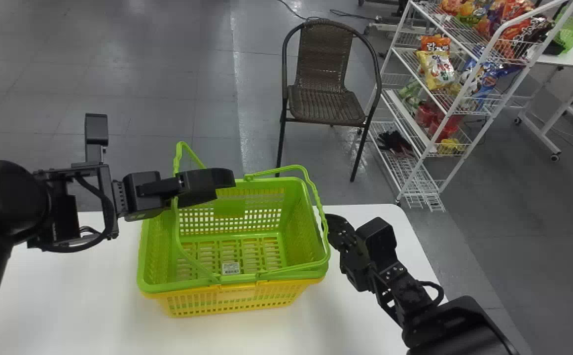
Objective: Grasp handle with right gripper to insert into left gripper then lift and swing left to center
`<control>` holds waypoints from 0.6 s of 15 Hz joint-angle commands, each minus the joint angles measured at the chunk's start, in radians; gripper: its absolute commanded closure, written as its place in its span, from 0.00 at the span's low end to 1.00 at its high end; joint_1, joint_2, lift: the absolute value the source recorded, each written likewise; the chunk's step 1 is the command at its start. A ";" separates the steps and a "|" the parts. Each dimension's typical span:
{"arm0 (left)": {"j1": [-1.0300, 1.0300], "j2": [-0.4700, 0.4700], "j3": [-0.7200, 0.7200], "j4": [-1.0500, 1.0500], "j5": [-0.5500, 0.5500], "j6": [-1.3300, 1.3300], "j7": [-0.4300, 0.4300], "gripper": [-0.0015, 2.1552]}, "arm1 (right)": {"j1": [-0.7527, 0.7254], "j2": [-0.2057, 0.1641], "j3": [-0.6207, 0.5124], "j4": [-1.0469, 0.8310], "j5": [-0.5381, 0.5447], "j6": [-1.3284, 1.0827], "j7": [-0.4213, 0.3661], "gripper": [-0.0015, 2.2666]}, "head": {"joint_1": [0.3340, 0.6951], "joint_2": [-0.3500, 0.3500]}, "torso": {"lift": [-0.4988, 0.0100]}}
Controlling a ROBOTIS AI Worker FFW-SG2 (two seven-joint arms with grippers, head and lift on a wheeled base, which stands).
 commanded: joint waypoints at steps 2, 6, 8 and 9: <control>0.000 0.000 -0.005 -0.003 0.001 0.009 0.002 0.07 | 0.003 0.001 0.004 -0.029 -0.028 0.015 0.010 0.95 | 1.00 0.22 | 0.98; -0.008 -0.003 -0.029 -0.002 0.002 0.012 0.012 0.07 | 0.009 0.006 0.021 -0.067 -0.028 0.036 0.010 0.95 | 1.00 0.22 | 0.98; -0.024 -0.010 -0.040 0.004 -0.001 0.009 0.015 0.07 | 0.009 0.006 0.030 -0.073 -0.028 0.046 0.010 0.95 | 1.00 0.23 | 0.98; -0.031 -0.013 -0.043 0.006 -0.002 0.009 0.017 0.07 | 0.009 0.006 0.035 -0.078 -0.028 0.049 0.010 0.95 | 1.00 0.23 | 0.98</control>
